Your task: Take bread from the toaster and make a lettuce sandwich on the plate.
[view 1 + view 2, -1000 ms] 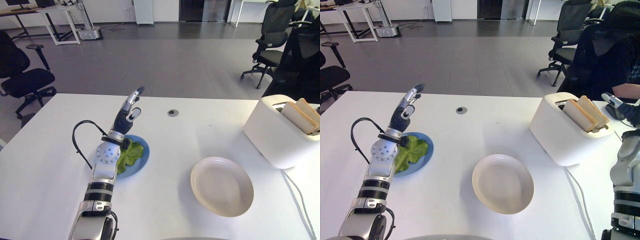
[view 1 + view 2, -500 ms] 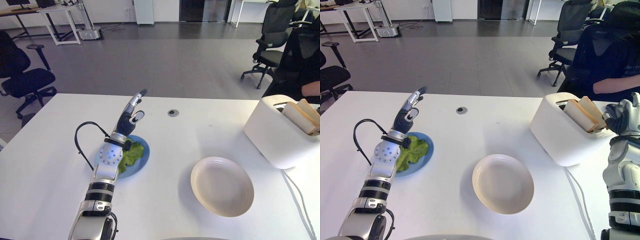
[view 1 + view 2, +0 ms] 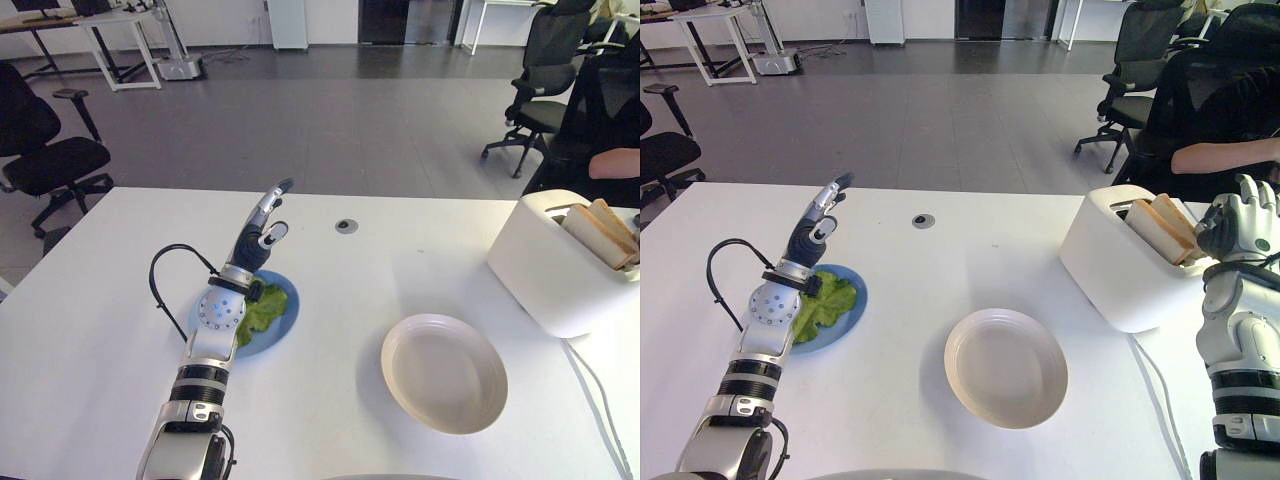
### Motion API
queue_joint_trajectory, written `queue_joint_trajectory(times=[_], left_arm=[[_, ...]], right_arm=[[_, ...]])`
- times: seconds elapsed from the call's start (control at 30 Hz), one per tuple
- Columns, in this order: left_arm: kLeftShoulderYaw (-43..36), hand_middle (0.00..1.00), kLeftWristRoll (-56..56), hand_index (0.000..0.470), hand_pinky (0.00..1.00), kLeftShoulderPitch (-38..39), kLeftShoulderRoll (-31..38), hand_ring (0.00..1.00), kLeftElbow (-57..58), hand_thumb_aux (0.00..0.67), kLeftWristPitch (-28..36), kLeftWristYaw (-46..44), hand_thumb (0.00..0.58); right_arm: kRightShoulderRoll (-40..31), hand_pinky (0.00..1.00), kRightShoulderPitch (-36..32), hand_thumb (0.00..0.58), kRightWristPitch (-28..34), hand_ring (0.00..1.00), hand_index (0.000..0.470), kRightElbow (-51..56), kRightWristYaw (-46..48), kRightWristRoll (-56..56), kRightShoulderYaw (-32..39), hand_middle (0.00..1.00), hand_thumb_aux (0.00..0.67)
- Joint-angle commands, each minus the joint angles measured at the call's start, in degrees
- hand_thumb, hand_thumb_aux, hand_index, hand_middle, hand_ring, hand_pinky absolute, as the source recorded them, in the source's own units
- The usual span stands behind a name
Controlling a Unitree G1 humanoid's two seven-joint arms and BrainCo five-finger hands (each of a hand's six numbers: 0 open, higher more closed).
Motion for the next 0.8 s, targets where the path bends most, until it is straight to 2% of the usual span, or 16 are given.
queue_joint_trajectory(times=[0.03,0.23,0.3,0.33,0.37,0.4,0.43,0.47,0.5,0.53,0.67,0.73,0.77,0.8], left_arm=[[-1.1,0.00,1.0,0.000,0.00,0.4,0.5,0.00,0.3,0.000,0.0,0.0,0.000],[-1.6,0.00,1.0,0.000,0.00,0.4,0.5,0.00,0.3,0.000,0.0,0.1,0.000],[-1.8,0.00,1.0,0.000,0.00,0.5,0.5,0.00,0.3,0.000,-0.1,0.1,0.000],[-1.9,0.00,1.0,0.000,0.00,0.4,0.4,0.00,0.5,0.000,-0.2,0.1,0.000],[-2.0,0.00,1.0,0.000,0.00,0.3,0.4,0.00,0.8,0.000,-0.2,0.1,0.000],[-2.1,0.00,1.1,0.000,0.00,0.2,0.4,0.00,1.1,0.000,-0.3,0.1,0.000],[-2.3,0.00,1.1,0.000,0.00,0.1,0.4,0.00,1.3,0.000,-0.4,0.2,0.000],[-2.5,0.00,1.1,0.000,0.00,-0.1,0.3,0.00,1.6,0.000,-0.5,0.2,0.000],[-2.7,0.00,1.1,0.000,0.00,-0.2,0.2,0.00,1.7,0.000,-0.6,0.2,0.000],[-2.8,0.00,1.1,0.000,0.00,-0.3,0.2,0.00,1.9,0.000,-0.6,0.2,0.000],[-3.0,0.00,1.2,0.000,0.00,-0.5,0.1,0.00,2.5,0.000,-0.9,0.2,0.000],[-2.9,0.00,1.2,0.000,0.00,-0.2,0.3,0.00,2.2,0.000,-1.0,0.3,0.000],[-2.9,0.00,1.2,0.000,0.00,-0.2,0.3,0.00,2.1,0.000,-1.0,0.4,0.000],[-2.8,0.00,1.2,0.000,0.00,-0.2,0.3,0.00,2.1,0.000,-1.0,0.4,0.000]], right_arm=[[0.6,0.00,-1.9,0.580,-1.6,0.00,0.470,1.4,-1.3,2.4,-0.6,0.00,0.670],[1.1,0.00,-3.2,0.580,-3.1,0.00,0.470,5.3,-0.8,4.4,0.6,0.00,0.670],[1.7,0.00,-3.8,0.572,-4.7,0.00,0.417,7.1,0.3,6.9,0.3,0.00,0.594],[2.2,0.00,-4.1,0.554,-5.5,0.00,0.370,7.9,0.9,8.3,0.1,0.00,0.528],[2.5,0.00,-4.5,0.487,-6.3,0.00,0.282,8.9,1.3,9.3,0.2,0.00,0.402],[2.7,0.00,-4.8,0.445,-6.9,0.00,0.243,9.9,1.5,10.1,0.3,0.00,0.347],[2.8,0.00,-5.1,0.316,-7.4,0.00,0.153,11.1,1.5,10.8,0.3,0.00,0.218],[2.8,0.00,-5.4,0.209,-8.0,0.00,0.094,12.4,1.4,11.5,0.3,0.00,0.134],[2.5,0.00,-5.6,0.136,-8.2,0.00,0.059,13.7,1.0,11.5,0.6,0.00,0.084],[2.4,0.00,-5.9,0.096,-8.6,0.00,0.041,14.8,0.8,11.8,0.7,0.00,0.058],[2.4,0.00,-7.4,0.018,-10.7,0.00,0.007,18.4,0.7,13.0,1.0,0.00,0.011],[2.7,0.00,-8.5,0.040,-11.6,0.00,0.017,20.3,0.6,13.2,1.7,0.00,0.024],[2.7,0.00,-8.9,0.258,-12.0,0.00,0.120,20.9,0.6,13.3,2.1,0.00,0.171],[2.7,0.00,-9.1,0.494,-12.3,0.00,0.289,21.5,0.6,13.2,2.5,0.00,0.413]])
